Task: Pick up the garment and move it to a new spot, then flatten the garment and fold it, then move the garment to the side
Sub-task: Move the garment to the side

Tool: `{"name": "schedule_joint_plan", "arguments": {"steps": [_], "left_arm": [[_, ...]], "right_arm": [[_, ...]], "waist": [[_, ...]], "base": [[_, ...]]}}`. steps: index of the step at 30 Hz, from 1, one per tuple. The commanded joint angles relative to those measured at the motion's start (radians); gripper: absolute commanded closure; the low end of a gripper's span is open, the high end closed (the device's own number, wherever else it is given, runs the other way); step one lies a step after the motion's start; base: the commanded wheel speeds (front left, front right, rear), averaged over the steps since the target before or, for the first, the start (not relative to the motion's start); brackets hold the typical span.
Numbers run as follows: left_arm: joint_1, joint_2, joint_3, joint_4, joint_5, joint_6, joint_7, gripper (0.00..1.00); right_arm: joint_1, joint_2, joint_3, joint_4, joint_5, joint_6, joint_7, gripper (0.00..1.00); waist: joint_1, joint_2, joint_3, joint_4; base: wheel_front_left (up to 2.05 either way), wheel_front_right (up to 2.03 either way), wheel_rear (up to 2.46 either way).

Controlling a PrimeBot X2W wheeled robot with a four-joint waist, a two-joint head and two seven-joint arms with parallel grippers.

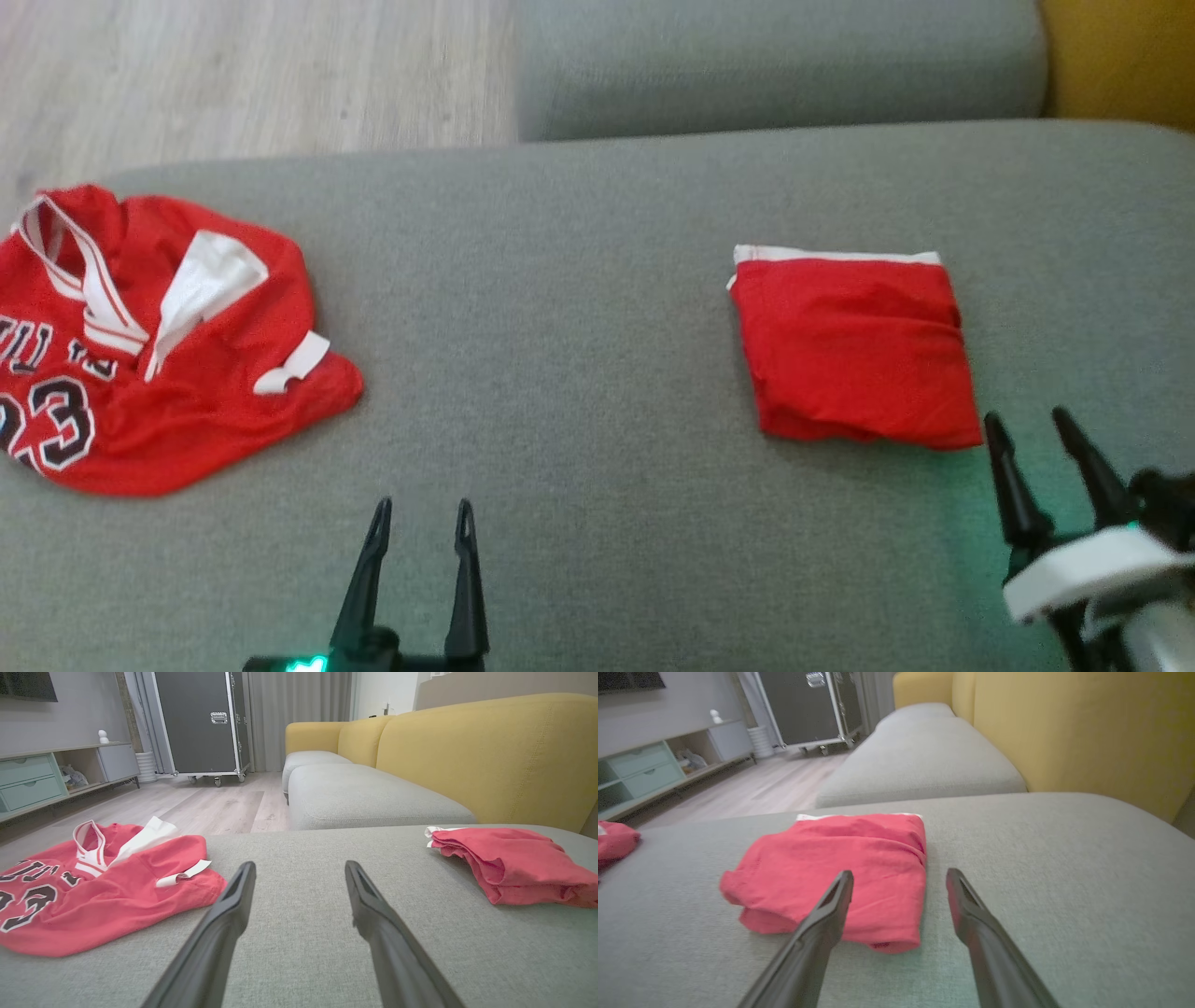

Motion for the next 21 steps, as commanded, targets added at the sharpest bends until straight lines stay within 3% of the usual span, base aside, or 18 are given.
{"name": "schedule_joint_plan", "arguments": {"steps": [1, 13, 18, 19, 21], "left_arm": [[-0.06, -0.009, 0.017, -0.032, 0.0, 0.008, -0.005, 0.0], [-0.13, -0.009, -0.055, -0.046, -0.019, 0.04, -0.005, 0.0], [-0.16, -0.009, -0.082, -0.05, -0.02, 0.056, -0.005, 0.0], [-0.164, -0.009, -0.085, -0.051, -0.019, 0.06, -0.005, 0.0], [-0.171, -0.009, -0.088, -0.053, -0.016, 0.067, -0.005, 0.0]], "right_arm": [[-0.074, -0.041, 0.012, 0.0, 0.023, -0.001, 0.019, 0.0], [-0.28, -0.119, 0.04, 0.157, 0.187, -0.001, 0.222, 0.0], [-0.322, -0.138, 0.096, 0.231, 0.257, -0.001, 0.299, 0.0], [-0.328, -0.138, 0.114, 0.234, 0.277, -0.001, 0.306, 0.2], [-0.338, -0.139, 0.146, 0.233, 0.315, -0.001, 0.306, 0.94]], "waist": [[-0.0001, -0.0001, 0.028, 0.011], [-0.0001, -0.0001, 0.115, 0.046], [-0.0001, -0.0001, 0.139, 0.06], [-0.0001, -0.0001, 0.144, 0.059], [-0.0001, -0.0001, 0.154, 0.057]], "base": [[0.0, 0.0, 0.0], [0.0, 0.0, 0.0], [0.0, 0.0, 0.0], [0.0, 0.0, 0.0], [0.0, 0.0, 0.0]]}}
